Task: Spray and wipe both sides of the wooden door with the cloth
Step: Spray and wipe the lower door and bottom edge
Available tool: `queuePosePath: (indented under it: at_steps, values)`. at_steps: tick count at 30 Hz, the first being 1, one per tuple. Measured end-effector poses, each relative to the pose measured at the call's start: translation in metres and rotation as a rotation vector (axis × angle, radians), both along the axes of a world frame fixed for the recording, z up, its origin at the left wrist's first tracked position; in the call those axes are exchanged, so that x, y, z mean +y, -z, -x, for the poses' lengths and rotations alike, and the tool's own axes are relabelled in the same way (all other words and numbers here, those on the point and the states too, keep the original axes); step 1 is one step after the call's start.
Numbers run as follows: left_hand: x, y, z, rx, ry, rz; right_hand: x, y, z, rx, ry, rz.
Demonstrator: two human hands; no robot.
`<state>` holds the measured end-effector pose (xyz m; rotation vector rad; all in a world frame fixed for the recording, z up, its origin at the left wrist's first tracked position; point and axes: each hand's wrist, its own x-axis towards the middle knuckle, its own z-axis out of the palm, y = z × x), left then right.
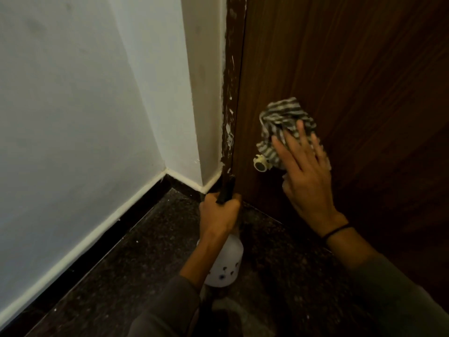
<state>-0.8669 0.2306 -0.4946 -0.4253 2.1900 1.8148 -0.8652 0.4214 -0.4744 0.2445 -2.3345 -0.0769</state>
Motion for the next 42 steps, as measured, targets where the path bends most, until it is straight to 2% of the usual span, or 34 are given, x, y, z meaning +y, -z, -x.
queuePosePath:
  at_steps: [5,7,14,20,28,35,39,42]
  values:
    - [-0.011,0.006,0.002,-0.004,-0.016,-0.017,-0.027,0.033,0.045,-0.279,-0.098,-0.342]
    - [-0.01,0.007,0.004,0.011,-0.025,-0.013,-0.038,0.045,0.05,-0.325,-0.134,-0.37]
    - [0.014,0.012,0.001,0.012,-0.039,-0.102,-0.012,0.038,0.044,-0.286,-0.244,-0.38]
    - [0.023,0.025,0.002,-0.017,-0.032,-0.144,0.015,0.047,0.028,-0.082,-0.288,-0.263]
    - [0.017,0.021,0.0,0.012,-0.072,-0.131,-0.016,0.048,0.038,-0.19,-0.112,-0.309]
    - [0.011,0.016,0.004,0.053,-0.13,-0.144,-0.068,0.047,0.068,-0.235,0.172,-0.205]
    - [0.002,0.019,0.011,0.089,-0.175,-0.12,-0.09,0.076,0.085,-0.387,0.228,-0.412]
    - [-0.004,0.018,0.015,0.087,-0.184,-0.11,-0.079,0.114,0.088,-0.537,0.148,-0.454]
